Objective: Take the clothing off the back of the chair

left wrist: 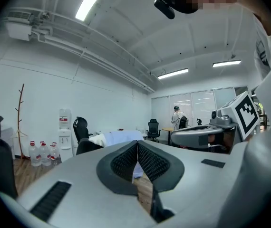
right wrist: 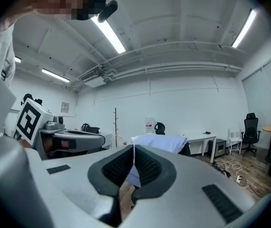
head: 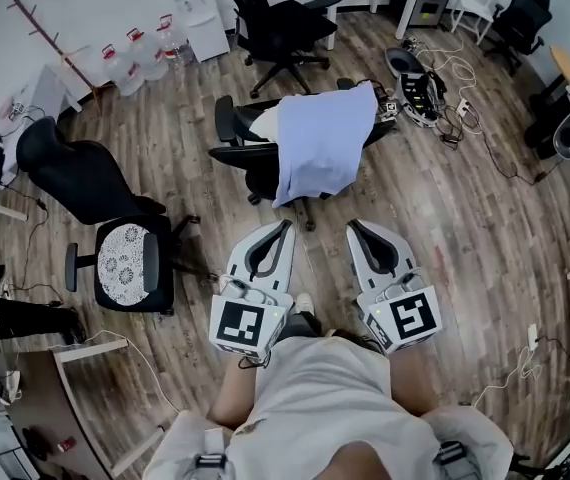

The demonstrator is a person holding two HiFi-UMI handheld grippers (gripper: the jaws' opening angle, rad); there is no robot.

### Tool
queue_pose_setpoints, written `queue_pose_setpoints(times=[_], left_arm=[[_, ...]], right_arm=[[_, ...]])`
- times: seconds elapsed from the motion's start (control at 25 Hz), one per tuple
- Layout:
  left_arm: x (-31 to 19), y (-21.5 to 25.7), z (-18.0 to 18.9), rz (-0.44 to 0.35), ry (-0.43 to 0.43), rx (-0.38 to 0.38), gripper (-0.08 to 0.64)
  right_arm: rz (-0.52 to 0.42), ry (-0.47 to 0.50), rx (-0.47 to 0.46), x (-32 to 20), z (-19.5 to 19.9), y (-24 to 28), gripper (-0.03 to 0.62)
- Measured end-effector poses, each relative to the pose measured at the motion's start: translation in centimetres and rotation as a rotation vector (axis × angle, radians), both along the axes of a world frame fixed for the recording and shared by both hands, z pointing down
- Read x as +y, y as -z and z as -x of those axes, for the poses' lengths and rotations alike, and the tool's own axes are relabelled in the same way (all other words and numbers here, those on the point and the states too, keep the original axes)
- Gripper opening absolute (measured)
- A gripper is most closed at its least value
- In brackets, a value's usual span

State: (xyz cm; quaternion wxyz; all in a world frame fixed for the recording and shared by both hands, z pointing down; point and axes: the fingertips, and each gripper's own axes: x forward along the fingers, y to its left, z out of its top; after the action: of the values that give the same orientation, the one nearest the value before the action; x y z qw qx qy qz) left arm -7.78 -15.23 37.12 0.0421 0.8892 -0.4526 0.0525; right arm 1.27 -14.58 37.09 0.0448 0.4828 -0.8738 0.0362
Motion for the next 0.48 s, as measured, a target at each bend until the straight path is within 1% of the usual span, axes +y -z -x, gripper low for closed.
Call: queue_pose_setpoints(times=[0.16,0.48], left_arm=[[-0.7,-0.3,0.3,0.009,0.0,-0.003,0.017],[-1.6,-0.7,1.2,0.024,0.007,-0.007,0.017]], right_arm=[[0.006,-0.03,0.01,-0.4,-0.2,-0.4,0.021],[0.023,-0.054,0.023,-1.2,0.2,-0.8,0.021]])
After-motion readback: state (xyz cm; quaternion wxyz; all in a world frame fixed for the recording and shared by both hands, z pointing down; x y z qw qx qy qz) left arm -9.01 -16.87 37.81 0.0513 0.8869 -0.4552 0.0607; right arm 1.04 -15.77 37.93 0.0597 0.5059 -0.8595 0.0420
